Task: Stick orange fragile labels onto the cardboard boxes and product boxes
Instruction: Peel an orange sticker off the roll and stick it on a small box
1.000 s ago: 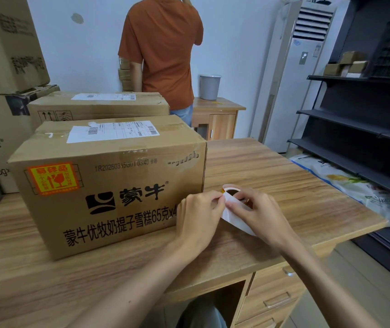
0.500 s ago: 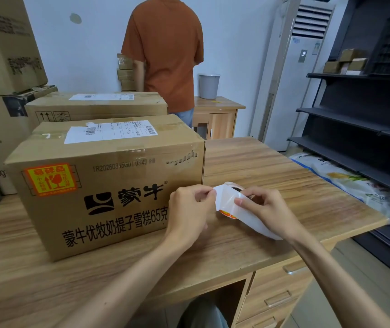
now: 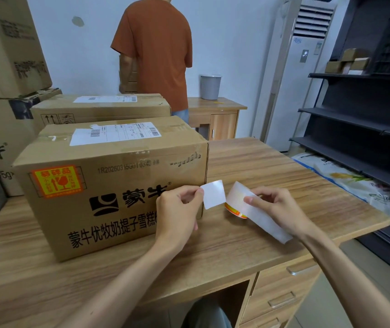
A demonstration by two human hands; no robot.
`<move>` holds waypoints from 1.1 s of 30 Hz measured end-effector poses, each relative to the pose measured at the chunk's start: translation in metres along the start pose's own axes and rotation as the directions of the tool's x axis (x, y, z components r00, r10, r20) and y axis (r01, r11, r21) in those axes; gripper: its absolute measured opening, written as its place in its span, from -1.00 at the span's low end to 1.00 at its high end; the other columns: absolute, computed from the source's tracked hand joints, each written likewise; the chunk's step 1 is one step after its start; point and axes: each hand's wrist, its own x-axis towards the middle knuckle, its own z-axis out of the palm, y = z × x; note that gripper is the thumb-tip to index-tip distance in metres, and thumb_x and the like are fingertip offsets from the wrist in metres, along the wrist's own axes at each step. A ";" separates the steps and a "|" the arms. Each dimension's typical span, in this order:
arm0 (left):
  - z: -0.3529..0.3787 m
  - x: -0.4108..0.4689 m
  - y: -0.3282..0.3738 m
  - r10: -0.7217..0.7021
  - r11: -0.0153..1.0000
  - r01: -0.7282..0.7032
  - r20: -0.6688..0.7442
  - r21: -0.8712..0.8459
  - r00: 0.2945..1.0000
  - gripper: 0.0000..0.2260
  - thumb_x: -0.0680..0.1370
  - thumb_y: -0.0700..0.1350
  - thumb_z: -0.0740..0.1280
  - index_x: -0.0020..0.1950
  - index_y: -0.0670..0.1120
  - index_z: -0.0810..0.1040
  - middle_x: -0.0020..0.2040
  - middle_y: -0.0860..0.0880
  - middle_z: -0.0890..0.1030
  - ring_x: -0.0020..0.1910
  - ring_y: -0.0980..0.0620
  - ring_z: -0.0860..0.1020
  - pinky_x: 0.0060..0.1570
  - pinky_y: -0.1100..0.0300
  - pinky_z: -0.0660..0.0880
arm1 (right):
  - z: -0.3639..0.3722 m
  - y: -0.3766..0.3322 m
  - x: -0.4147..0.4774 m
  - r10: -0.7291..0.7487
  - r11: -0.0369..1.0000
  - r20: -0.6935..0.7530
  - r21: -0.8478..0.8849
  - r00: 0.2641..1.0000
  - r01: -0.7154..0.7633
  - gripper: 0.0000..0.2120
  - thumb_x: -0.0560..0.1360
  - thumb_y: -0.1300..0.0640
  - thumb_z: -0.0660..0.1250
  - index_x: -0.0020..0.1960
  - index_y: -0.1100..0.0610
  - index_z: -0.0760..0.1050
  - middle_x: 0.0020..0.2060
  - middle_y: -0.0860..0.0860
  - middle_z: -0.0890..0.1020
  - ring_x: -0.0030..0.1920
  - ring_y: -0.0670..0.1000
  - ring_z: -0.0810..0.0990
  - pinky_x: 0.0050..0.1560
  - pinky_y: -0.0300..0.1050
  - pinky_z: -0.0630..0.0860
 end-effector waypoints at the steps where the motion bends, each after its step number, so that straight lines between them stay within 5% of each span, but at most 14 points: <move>1: -0.002 0.000 0.000 0.018 1.000 -0.018 -0.006 0.001 1.000 -0.86 0.61 -0.11 0.40 -0.08 -0.05 0.74 -0.36 0.12 0.67 -0.65 0.00 0.42 -0.55 0.32 0.35 | -0.001 0.001 0.001 0.002 1.000 -0.012 -0.018 1.000 -0.002 -0.90 0.53 0.10 0.44 -0.08 0.11 0.70 -0.21 0.10 0.69 -0.26 -0.01 0.55 -0.28 -0.19 0.41; 6: -0.011 -0.005 0.002 0.134 0.990 -0.134 0.005 0.044 0.991 -0.87 0.61 -0.12 0.39 -0.07 0.00 0.74 -0.46 0.07 0.61 -0.62 0.01 0.45 -0.31 0.21 0.51 | 0.004 0.006 0.020 -0.058 0.963 -0.079 -0.266 0.995 0.035 -0.87 0.51 0.05 0.46 -0.21 0.01 0.67 -0.38 -0.09 0.57 -0.35 -0.15 0.43 -0.27 -0.14 0.32; 13: -0.028 -0.007 0.003 0.249 0.959 -0.245 -0.008 0.140 0.969 -0.88 0.60 -0.12 0.41 -0.02 -0.02 0.75 -0.49 0.12 0.58 -0.61 0.12 0.47 -0.29 0.06 0.54 | 0.020 0.002 0.049 -0.077 0.834 -0.017 -0.549 0.997 0.055 -0.89 0.52 0.02 0.42 -0.12 0.03 0.67 -0.19 -0.09 0.65 -0.10 0.03 0.58 -0.06 0.02 0.49; 18: -0.036 -0.009 0.000 0.301 0.942 -0.295 -0.017 0.158 0.953 -0.89 0.59 -0.16 0.43 0.00 -0.07 0.77 -0.43 0.32 0.56 -0.49 0.34 0.50 -0.30 0.36 0.44 | 0.023 -0.009 0.042 -0.206 0.690 -0.018 -0.712 0.978 0.132 -0.70 0.46 -0.14 0.42 0.14 -0.07 0.61 0.08 -0.15 0.68 0.09 0.02 0.55 0.14 -0.01 0.33; 21: -0.039 -0.012 -0.001 0.378 0.912 -0.367 -0.028 0.184 0.925 -0.90 0.58 -0.20 0.44 0.01 -0.09 0.77 -0.41 0.32 0.54 -0.45 0.39 0.51 -0.29 0.49 0.38 | 0.026 -0.025 0.028 -0.342 0.575 -0.088 -0.807 0.936 0.134 -0.72 0.44 -0.22 0.41 0.04 -0.07 0.60 -0.02 -0.15 0.65 0.01 0.01 0.45 0.07 -0.06 0.22; 23: -0.041 -0.015 -0.001 0.451 0.875 -0.435 -0.033 0.213 0.892 -0.90 0.57 -0.22 0.45 0.02 -0.10 0.76 -0.32 0.28 0.60 -0.42 0.38 0.52 -0.31 0.50 0.37 | 0.037 -0.047 0.009 -0.360 0.739 -0.255 -0.665 0.897 0.107 -0.80 0.46 -0.13 0.44 -0.18 -0.01 0.59 -0.19 -0.17 0.65 -0.13 -0.04 0.48 -0.04 -0.07 0.27; 26: -0.047 -0.015 -0.003 0.608 0.758 -0.578 -0.006 0.302 0.794 -0.90 0.56 -0.24 0.46 0.04 -0.13 0.75 -0.14 0.11 0.72 -0.28 0.35 0.54 -0.24 0.50 0.41 | 0.063 -0.086 -0.022 -0.105 0.992 -0.358 -0.104 0.928 0.072 -0.70 0.48 0.02 0.47 -0.33 0.18 0.60 -0.33 -0.04 0.67 -0.32 -0.12 0.52 -0.20 -0.17 0.37; 28: -0.053 -0.015 -0.006 0.715 0.647 -0.682 0.040 0.340 0.698 -0.90 0.58 -0.23 0.45 0.07 -0.16 0.73 -0.05 0.04 0.74 -0.18 0.28 0.61 -0.20 0.45 0.51 | 0.079 -0.106 -0.038 0.044 0.992 -0.274 0.128 0.961 -0.009 -0.65 0.48 0.02 0.47 -0.33 0.26 0.62 -0.32 0.07 0.68 -0.43 -0.19 0.46 -0.22 -0.24 0.37; 33: -0.073 -0.016 -0.005 0.865 0.394 -0.810 0.122 0.434 0.486 -0.90 0.60 -0.20 0.45 0.06 -0.19 0.73 0.00 -0.04 0.74 -0.14 0.12 0.71 -0.27 0.25 0.64 | 0.101 -0.127 -0.052 0.256 0.928 -0.100 0.303 0.961 -0.216 -0.76 0.47 0.02 0.47 -0.26 0.18 0.67 -0.32 0.04 0.69 -0.49 -0.10 0.30 -0.38 -0.30 0.28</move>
